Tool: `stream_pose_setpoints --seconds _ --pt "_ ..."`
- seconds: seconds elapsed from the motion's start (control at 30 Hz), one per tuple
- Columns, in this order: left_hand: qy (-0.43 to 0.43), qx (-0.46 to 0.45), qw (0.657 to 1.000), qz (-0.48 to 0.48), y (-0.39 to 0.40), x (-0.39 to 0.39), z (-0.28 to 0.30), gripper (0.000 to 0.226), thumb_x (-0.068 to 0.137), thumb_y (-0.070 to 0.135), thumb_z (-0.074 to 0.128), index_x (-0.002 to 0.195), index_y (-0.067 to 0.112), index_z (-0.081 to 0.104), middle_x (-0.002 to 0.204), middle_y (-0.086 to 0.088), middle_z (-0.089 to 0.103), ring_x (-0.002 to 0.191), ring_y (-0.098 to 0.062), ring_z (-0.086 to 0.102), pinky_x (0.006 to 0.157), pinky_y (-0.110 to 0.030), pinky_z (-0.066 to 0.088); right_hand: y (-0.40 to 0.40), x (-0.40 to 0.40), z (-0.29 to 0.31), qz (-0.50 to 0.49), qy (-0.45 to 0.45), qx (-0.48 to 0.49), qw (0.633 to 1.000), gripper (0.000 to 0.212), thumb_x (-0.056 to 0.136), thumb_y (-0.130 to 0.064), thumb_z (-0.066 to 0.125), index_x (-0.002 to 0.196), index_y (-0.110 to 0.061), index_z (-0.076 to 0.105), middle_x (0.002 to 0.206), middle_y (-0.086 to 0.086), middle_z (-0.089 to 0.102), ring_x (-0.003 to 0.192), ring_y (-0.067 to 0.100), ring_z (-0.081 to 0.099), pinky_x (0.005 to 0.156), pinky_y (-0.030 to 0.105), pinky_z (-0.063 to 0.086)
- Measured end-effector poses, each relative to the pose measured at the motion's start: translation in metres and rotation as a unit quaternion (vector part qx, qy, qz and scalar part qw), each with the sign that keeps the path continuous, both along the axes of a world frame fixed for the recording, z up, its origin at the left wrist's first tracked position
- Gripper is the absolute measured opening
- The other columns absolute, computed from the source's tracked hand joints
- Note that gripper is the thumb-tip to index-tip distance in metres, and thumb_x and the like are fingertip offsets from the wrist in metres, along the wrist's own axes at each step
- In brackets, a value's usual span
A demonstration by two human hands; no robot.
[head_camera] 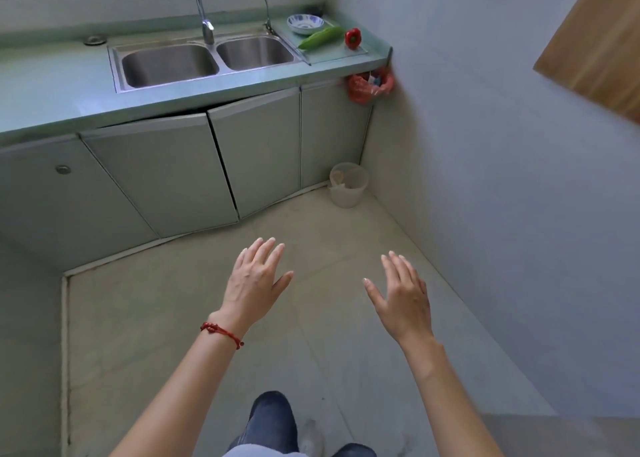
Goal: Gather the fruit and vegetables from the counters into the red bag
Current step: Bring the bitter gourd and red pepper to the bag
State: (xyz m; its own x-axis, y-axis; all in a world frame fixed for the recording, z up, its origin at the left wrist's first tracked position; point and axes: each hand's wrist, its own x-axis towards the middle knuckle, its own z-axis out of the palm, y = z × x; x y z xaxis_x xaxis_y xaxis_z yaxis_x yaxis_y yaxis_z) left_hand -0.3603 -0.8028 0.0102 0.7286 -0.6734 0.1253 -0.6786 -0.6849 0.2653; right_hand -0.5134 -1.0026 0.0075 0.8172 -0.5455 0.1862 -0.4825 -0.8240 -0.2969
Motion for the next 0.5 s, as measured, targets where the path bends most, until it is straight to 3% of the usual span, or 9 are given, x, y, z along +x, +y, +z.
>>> stream_pose_setpoints --seconds 0.5 --pt "0.002 -0.006 1.0 -0.002 -0.162 0.24 0.004 0.06 0.083 0.047 0.037 0.118 0.004 0.059 0.121 -0.018 0.062 0.116 -0.038 0.055 0.093 -0.053 0.045 -0.158 0.242 0.002 -0.007 0.001 -0.004 1.0 0.063 0.082 -0.048 0.038 0.118 -0.001 0.06 0.123 0.017 0.062 0.115 0.033 0.058 0.094 0.045 0.046"
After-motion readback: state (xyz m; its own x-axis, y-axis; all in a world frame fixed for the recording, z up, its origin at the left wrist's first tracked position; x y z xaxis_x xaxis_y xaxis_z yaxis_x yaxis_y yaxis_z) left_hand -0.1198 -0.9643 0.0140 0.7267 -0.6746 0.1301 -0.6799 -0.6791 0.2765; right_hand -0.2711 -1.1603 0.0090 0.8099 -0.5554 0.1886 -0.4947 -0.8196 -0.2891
